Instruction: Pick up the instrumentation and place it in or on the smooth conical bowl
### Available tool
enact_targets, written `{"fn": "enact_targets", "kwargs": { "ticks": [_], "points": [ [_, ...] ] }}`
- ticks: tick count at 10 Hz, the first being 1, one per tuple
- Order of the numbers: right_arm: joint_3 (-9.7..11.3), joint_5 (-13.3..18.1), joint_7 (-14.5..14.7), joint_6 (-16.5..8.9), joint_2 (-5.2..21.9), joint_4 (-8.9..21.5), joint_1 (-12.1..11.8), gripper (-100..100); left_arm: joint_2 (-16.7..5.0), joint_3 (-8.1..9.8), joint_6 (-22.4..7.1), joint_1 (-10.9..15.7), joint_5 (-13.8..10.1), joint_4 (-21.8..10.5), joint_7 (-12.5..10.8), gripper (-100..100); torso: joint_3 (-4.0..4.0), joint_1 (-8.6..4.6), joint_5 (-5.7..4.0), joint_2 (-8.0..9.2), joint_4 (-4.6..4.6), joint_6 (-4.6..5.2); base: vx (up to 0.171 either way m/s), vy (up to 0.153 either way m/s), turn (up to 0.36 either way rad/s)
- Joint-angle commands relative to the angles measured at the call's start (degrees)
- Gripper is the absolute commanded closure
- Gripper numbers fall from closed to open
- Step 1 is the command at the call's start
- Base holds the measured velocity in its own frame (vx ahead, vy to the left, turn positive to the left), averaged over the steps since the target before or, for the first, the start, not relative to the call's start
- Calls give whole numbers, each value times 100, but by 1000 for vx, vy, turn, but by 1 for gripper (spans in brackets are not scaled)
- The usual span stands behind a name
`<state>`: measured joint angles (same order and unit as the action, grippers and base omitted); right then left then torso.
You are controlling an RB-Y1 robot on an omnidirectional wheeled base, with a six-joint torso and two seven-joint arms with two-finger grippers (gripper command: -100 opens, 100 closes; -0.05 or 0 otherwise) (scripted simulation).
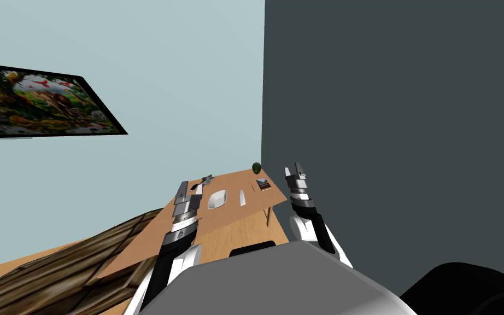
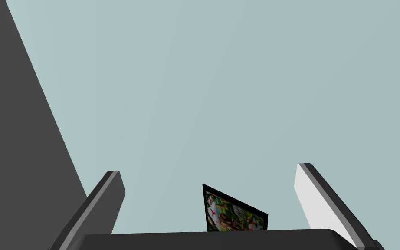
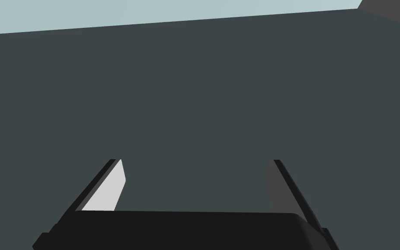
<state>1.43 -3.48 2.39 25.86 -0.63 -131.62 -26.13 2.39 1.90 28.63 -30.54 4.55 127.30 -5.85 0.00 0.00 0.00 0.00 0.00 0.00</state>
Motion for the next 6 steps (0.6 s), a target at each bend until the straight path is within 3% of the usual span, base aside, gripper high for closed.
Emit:
{"fn": "enact_targets", "kwargs": {
  "ticks": [1,5,6],
  "points": [
    [0,0,0,0,0,0,0,0,-234,35,-129,33,-75,-56,45,-100,0,0,0,0,0,0,-28,9,-61],
    [0,0,0,0,0,0,2,0,-963,230,-767,212,-507,-415,319,-100,19,24,5,34,7,1,-85,43,-154],
    [0,0,0,0,0,0,2,0,-963,230,-866,212,-507,-415,319,-100,23,23,5,39,9,3,-71,31,-58]
  ]
}}
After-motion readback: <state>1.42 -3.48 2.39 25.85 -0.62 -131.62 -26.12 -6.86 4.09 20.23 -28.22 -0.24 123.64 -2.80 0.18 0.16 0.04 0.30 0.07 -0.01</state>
